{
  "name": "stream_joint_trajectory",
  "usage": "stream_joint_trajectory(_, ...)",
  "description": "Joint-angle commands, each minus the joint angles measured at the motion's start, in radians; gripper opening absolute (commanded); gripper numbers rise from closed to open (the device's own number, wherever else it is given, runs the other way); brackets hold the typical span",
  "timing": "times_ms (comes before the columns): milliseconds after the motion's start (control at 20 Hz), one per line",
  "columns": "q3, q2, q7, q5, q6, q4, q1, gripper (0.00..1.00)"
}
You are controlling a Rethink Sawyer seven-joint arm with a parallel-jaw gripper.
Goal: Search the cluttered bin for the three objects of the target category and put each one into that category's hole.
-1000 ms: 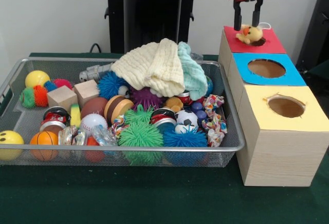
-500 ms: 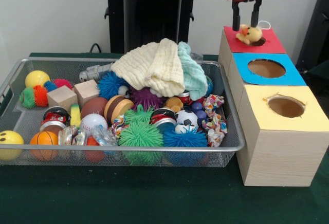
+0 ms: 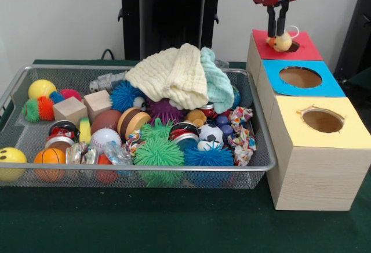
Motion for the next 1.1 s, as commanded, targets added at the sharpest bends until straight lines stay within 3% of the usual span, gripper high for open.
stream_joint_trajectory(50, 0.002, 0.052, 0.155, -0.021, 0.053, -0.065, -0.002, 0.0)
stream_joint_trajectory(500, 0.004, 0.058, 0.165, -0.013, 0.054, -0.071, -0.001, 0.0)
stream_joint_trajectory(1100, 0.131, 0.142, 0.2, 0.031, 0.024, -0.023, -0.059, 0.0)
